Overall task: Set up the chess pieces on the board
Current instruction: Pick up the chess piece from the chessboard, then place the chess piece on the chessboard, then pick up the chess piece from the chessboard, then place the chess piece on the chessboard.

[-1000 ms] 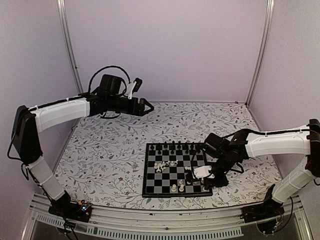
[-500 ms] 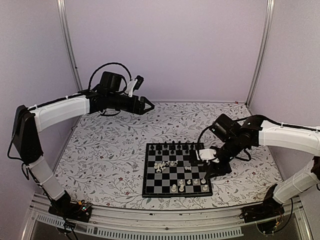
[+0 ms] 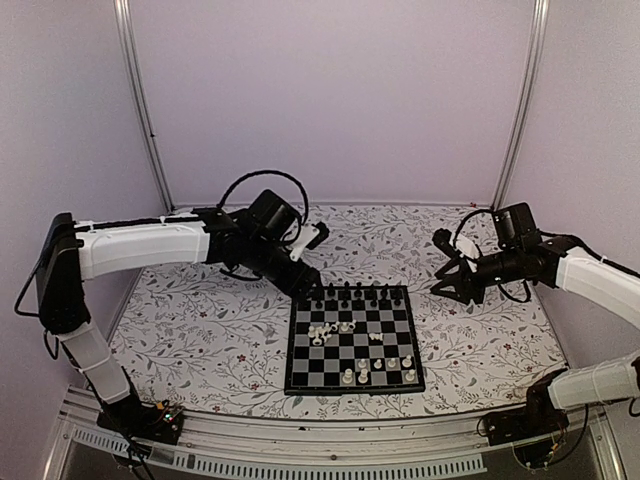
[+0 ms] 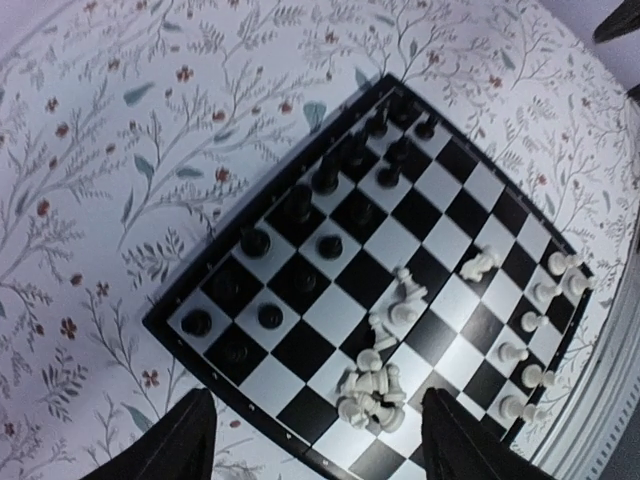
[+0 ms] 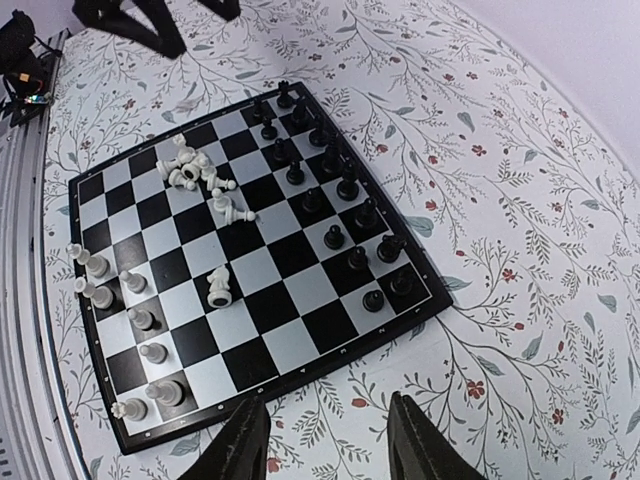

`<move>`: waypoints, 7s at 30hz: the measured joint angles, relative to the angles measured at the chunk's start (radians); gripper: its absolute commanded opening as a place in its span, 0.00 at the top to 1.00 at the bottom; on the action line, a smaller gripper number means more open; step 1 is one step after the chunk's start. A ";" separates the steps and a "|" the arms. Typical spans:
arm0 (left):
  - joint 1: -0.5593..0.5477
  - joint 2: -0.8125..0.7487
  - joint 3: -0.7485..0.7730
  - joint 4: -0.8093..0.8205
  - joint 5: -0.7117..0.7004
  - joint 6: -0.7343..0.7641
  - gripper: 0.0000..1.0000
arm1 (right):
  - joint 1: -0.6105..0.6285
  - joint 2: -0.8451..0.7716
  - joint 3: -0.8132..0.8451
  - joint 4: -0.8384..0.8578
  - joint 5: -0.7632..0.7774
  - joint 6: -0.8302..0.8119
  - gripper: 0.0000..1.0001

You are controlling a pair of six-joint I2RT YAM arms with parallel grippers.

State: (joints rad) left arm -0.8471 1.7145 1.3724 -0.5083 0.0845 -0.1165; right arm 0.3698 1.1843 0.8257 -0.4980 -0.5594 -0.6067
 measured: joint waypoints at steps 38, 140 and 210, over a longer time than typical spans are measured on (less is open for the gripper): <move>-0.078 0.161 -0.064 -0.114 0.016 -0.100 0.67 | 0.000 0.005 -0.029 0.096 0.096 0.028 0.58; -0.087 0.007 -0.173 -0.192 -0.034 0.066 0.42 | 0.000 0.060 -0.029 0.087 0.085 0.003 0.58; -0.123 -0.023 -0.210 0.537 0.196 -0.108 0.82 | 0.107 0.333 0.484 -0.089 -0.381 0.237 0.55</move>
State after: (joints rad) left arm -0.9703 1.6913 1.1622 0.0284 0.2802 -0.2249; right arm 0.4767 1.5173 1.3098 -0.5869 -0.9405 -0.3695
